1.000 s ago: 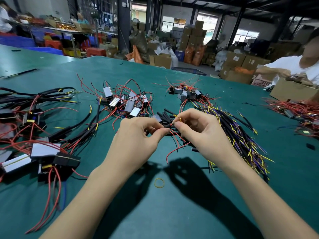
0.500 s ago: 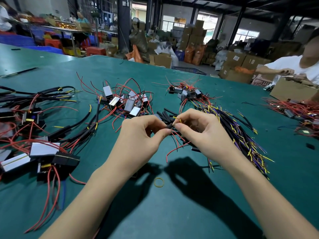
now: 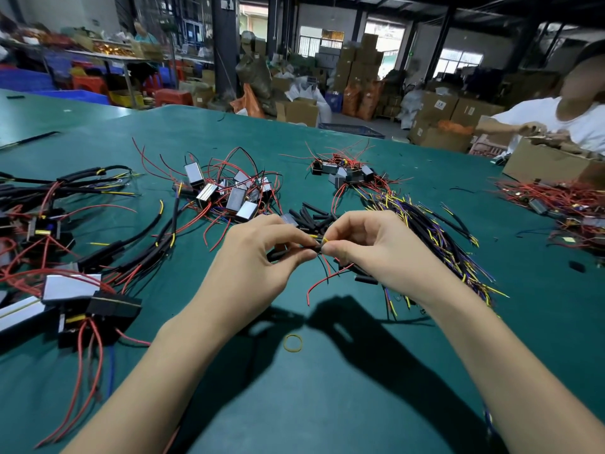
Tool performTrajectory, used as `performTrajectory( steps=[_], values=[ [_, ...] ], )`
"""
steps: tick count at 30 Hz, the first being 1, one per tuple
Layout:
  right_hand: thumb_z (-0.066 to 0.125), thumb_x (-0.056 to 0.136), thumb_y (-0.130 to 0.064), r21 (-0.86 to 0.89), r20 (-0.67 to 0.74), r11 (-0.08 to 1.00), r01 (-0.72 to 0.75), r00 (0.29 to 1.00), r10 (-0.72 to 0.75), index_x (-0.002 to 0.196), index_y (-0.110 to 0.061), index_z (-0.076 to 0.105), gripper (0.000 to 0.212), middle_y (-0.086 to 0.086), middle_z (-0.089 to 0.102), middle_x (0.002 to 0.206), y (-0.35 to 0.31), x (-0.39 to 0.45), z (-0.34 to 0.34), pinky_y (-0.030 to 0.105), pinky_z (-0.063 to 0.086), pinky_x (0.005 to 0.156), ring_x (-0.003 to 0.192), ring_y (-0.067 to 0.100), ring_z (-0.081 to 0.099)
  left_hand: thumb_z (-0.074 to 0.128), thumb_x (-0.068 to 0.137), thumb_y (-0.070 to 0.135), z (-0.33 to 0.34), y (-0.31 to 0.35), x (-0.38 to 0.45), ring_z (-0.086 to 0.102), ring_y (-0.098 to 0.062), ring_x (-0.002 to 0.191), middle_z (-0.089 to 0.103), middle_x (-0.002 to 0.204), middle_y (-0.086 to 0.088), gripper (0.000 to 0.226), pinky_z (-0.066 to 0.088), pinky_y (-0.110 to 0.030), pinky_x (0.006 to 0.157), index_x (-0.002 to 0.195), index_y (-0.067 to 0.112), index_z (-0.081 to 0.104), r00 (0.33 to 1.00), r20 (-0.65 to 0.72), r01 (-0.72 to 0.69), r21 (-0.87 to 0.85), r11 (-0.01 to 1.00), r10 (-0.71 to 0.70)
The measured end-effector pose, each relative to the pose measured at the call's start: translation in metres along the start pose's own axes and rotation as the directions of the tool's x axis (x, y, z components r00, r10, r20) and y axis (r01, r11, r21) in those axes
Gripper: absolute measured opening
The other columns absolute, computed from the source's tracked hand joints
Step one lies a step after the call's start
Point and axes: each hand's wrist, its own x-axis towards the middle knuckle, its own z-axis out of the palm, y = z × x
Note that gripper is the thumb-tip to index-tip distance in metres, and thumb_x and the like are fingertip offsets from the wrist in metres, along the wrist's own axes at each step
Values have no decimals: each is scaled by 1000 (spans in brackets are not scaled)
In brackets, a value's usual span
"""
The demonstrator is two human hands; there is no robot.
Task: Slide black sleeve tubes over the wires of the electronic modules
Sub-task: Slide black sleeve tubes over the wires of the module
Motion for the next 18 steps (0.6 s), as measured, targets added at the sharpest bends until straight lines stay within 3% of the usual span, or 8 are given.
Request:
performTrajectory(
  steps=[2,5,8,10,14,18],
  values=[
    [68,83,-1,31,16,999,-13,1000,13,78,-10,64,11,3,61,69,-1,0,-2,19,44,62,60,11,53,76,77,14,1,2,0,54,0,66,64,73,2,6,38,-10,66,82,14,76,1000,-27,-8,-42,999,7],
    [68,82,-4,93,69,995,-47,997,41,86,-9,66,7,6,65,77,-1,-1,-8,18,47,65,65,12,56,76,77,13,2,5,-1,58,-2,68,66,74,4,8,42,-12,67,82,18,75,999,-51,-2,-60,998,-2],
    [71,81,-11,-16,115,993,-118,986,119,92,-14,67,12,9,71,88,1,-2,-19,25,50,75,74,13,60,76,78,9,2,6,-1,59,-5,69,67,74,3,13,41,-12,67,81,21,74,996,-68,51,-100,994,-58],
    [72,81,-16,-103,89,985,-142,985,151,88,-17,68,8,4,72,81,2,-3,-27,26,48,75,70,9,60,75,78,7,0,5,0,57,-6,68,65,71,4,14,38,-9,64,80,21,74,992,-64,98,-133,986,-107],
    [72,82,-17,-96,42,992,-86,995,90,77,-18,69,6,-6,67,65,0,-3,-30,13,44,59,56,3,54,77,76,9,-3,4,2,53,-8,64,65,70,-2,12,36,-9,63,81,19,76,988,-30,145,-189,971,-153],
    [74,79,-11,-124,31,991,-46,998,50,75,-15,69,8,-2,69,66,-2,-2,-27,16,49,65,61,7,61,78,74,12,-2,5,3,49,-5,62,64,70,3,18,37,-12,63,82,28,75,984,-33,159,-253,954,-172]
  ],
)
